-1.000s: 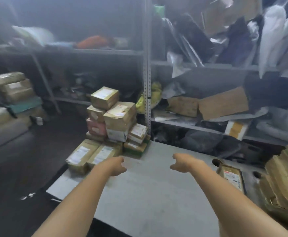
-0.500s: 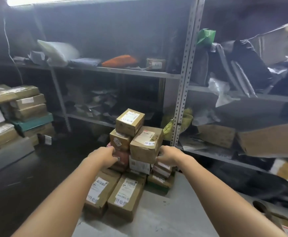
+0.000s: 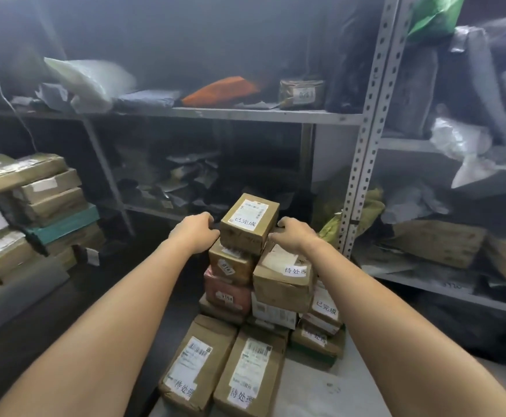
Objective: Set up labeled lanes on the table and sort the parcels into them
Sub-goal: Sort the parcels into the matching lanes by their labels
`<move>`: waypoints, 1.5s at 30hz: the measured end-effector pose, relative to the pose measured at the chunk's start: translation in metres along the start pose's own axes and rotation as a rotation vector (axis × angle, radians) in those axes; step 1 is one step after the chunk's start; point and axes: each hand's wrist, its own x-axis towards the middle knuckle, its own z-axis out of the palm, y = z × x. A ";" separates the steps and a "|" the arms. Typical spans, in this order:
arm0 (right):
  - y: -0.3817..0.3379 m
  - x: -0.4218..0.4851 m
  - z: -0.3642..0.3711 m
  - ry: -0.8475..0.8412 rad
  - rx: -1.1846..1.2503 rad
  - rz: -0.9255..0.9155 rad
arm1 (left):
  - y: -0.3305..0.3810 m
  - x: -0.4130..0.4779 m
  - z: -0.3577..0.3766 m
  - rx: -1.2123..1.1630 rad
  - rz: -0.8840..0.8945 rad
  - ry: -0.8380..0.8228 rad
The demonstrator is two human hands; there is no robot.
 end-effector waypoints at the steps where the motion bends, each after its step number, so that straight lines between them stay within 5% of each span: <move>1: -0.004 0.008 0.004 0.015 0.054 0.011 | -0.001 0.014 0.002 -0.045 0.006 0.005; 12: -0.030 0.066 0.058 0.176 0.673 0.364 | 0.000 0.131 0.041 -0.487 0.091 -0.218; 24: -0.046 0.061 0.076 0.370 0.808 0.429 | -0.018 0.143 0.045 -0.745 0.131 -0.336; 34: -0.008 -0.023 0.018 0.592 0.770 0.457 | 0.063 0.080 0.046 -0.875 0.290 -0.462; 45: 0.107 -0.228 -0.051 0.836 0.721 0.663 | 0.218 -0.088 0.103 -0.850 0.508 -0.727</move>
